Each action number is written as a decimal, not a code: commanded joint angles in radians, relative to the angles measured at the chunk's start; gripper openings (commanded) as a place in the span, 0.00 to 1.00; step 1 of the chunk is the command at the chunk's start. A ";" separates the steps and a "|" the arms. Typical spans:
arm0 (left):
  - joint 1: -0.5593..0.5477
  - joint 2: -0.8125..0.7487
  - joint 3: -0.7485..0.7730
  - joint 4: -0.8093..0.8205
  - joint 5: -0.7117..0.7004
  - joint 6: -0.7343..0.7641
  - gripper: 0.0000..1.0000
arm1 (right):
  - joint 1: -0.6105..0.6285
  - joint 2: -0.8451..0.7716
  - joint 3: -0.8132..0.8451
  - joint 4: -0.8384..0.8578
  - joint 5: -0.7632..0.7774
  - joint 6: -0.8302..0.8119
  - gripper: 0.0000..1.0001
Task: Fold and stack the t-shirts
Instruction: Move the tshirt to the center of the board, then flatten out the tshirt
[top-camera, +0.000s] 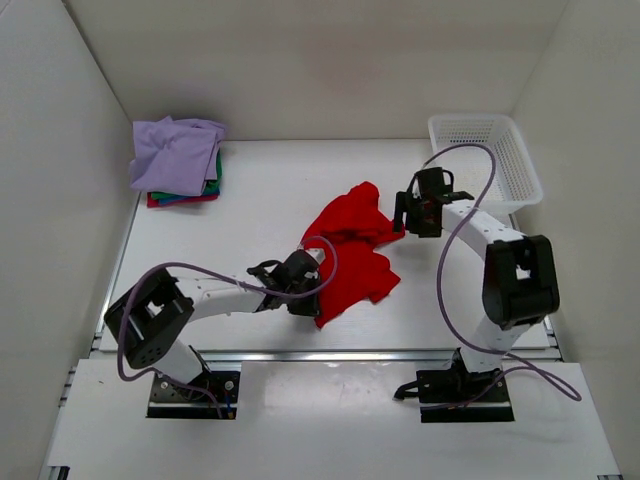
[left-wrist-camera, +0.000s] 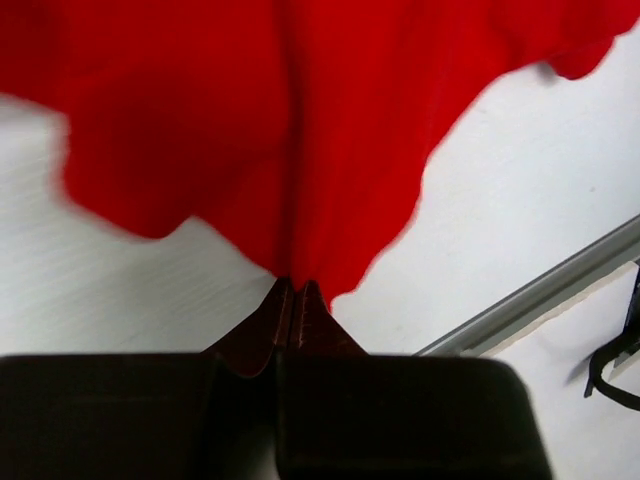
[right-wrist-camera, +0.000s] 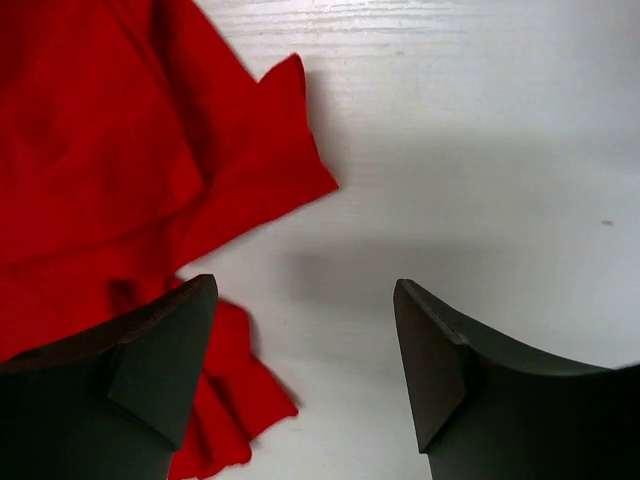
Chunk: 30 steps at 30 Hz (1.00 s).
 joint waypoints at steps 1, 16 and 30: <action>0.051 -0.110 -0.021 -0.072 -0.038 0.030 0.00 | 0.040 0.091 0.092 0.058 0.093 0.056 0.69; 0.449 -0.438 0.053 -0.335 -0.146 0.197 0.00 | -0.003 0.187 0.357 -0.122 0.072 -0.051 0.00; 0.745 -0.485 0.657 -0.376 -0.520 0.539 0.00 | -0.117 -0.421 0.400 -0.188 0.086 -0.087 0.00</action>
